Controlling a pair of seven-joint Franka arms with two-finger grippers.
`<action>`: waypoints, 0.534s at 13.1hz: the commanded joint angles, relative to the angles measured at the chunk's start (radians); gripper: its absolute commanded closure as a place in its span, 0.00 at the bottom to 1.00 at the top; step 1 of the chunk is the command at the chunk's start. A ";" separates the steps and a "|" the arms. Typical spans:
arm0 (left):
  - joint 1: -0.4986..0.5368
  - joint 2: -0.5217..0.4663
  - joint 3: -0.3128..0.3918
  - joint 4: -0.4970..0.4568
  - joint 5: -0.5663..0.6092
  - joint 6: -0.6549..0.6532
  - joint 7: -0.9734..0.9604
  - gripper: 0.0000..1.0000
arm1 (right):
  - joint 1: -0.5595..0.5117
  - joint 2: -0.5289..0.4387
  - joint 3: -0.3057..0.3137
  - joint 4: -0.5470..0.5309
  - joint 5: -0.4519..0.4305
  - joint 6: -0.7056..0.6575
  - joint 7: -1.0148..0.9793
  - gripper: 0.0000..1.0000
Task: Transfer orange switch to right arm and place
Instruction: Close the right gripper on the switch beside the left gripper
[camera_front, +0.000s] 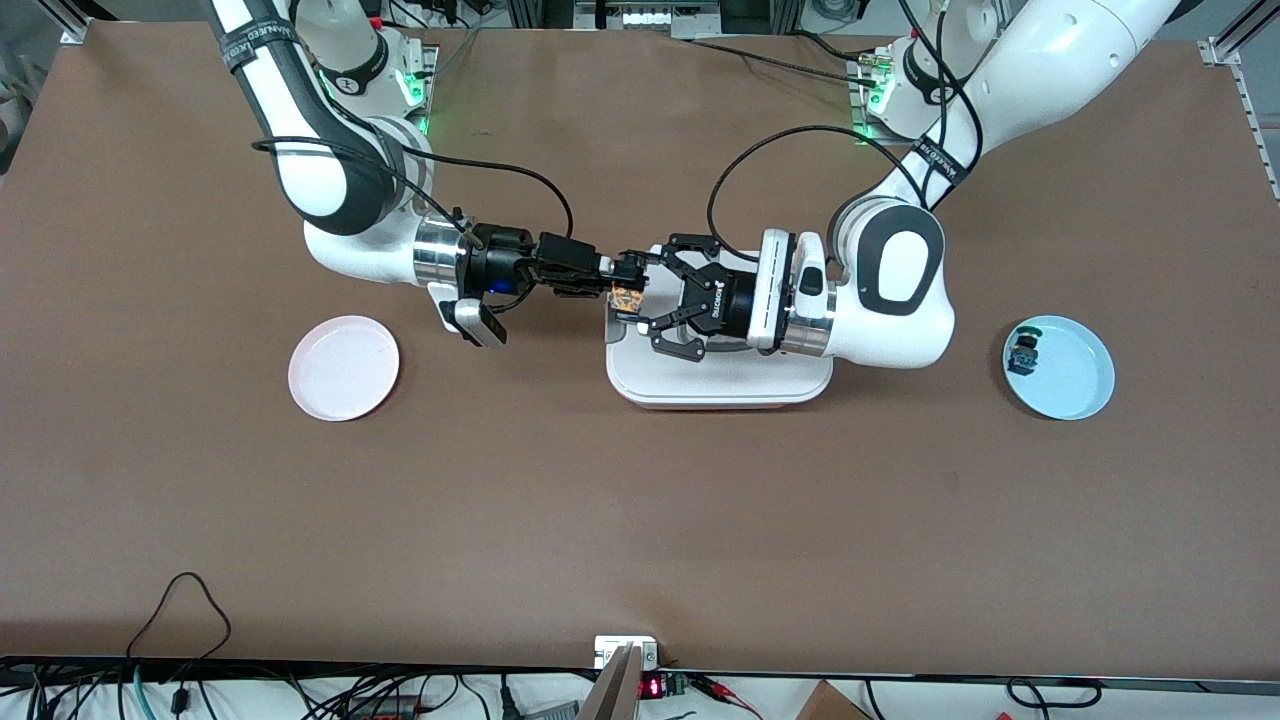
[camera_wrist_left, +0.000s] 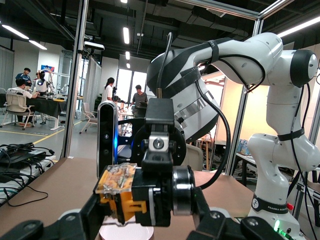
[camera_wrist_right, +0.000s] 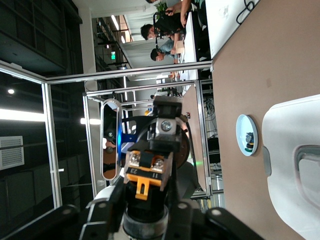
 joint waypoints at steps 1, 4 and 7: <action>0.002 -0.011 -0.006 -0.013 -0.043 0.005 0.025 1.00 | 0.009 0.013 -0.003 0.022 0.017 0.010 -0.013 1.00; 0.004 -0.011 -0.006 -0.013 -0.043 0.005 0.025 1.00 | 0.007 0.013 -0.003 0.022 0.016 0.009 -0.017 1.00; 0.004 -0.012 -0.006 -0.015 -0.043 0.001 0.026 0.42 | 0.004 0.012 -0.003 0.024 0.016 0.002 -0.010 1.00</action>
